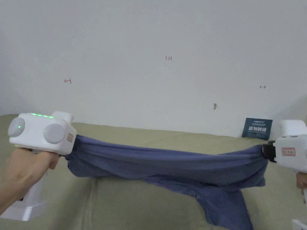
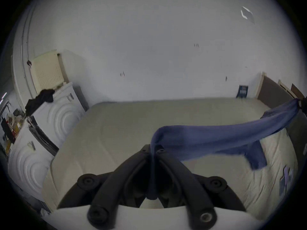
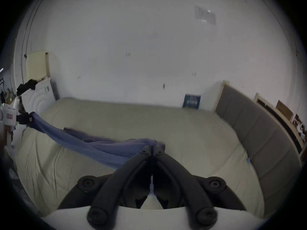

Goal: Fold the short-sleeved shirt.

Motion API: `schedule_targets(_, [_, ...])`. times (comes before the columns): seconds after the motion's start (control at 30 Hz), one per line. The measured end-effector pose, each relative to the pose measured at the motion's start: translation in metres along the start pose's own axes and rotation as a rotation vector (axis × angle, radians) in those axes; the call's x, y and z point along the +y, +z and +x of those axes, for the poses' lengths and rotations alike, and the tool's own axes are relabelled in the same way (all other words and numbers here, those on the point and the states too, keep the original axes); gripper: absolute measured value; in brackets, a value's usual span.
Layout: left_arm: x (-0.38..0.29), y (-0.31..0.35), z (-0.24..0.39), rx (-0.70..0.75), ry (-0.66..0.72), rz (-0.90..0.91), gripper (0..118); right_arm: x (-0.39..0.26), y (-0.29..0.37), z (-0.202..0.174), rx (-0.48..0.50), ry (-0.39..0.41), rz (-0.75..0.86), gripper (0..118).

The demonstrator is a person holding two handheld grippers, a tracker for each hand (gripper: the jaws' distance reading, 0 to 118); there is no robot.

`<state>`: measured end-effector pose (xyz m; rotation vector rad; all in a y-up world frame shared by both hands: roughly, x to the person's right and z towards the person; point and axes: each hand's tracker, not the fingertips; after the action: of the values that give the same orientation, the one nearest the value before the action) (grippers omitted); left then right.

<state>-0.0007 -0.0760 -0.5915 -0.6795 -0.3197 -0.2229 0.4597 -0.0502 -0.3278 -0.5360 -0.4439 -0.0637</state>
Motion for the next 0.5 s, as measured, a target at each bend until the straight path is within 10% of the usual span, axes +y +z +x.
schedule_targets(0.5, [-0.252,0.101,-0.029,-0.118,0.072,-0.119,1,-0.27,0.152,0.008,0.082,-0.157,-0.197,2])
